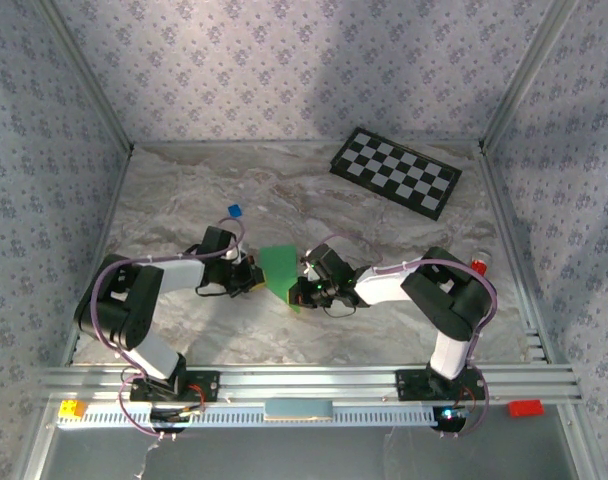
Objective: Fold a paper plane with a square sheet of paper (pick it up from the middle)
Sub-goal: Third fold the triangle at the center of the table.
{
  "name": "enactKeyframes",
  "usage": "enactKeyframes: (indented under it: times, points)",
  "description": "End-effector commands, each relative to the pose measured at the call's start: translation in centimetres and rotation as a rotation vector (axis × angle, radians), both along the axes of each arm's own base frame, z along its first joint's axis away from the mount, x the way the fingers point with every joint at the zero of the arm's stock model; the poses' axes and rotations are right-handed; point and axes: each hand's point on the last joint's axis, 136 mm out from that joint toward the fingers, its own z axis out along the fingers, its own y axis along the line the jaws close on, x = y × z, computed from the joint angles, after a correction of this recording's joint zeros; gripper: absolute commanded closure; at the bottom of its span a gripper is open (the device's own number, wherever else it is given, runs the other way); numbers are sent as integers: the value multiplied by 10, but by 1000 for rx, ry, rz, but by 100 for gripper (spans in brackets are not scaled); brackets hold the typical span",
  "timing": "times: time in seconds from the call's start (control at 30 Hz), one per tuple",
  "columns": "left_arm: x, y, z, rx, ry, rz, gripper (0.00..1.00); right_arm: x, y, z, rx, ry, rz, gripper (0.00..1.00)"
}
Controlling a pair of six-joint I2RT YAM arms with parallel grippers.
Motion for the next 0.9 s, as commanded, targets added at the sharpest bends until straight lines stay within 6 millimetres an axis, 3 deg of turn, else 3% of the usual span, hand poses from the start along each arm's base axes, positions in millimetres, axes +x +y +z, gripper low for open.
enactKeyframes:
  times: [0.0,0.13,0.33,0.5,0.63,0.87]
  points:
    - [7,29,-17,138,14,66,100,-28,-40,-43,-185,118,-22,100]
    - [10,24,-3,100,-4,73,98,-27,-39,-42,-181,113,-20,100]
    - [17,13,36,42,-87,59,94,-26,-41,-40,-180,113,3,100]
    - [12,-8,56,5,-135,-15,93,-23,-42,-37,-186,108,11,100]
    - [4,-25,48,9,-126,-80,94,-23,-42,-37,-185,109,13,100]
    - [2,-29,18,34,-75,-107,96,-19,-41,-33,-184,101,12,100]
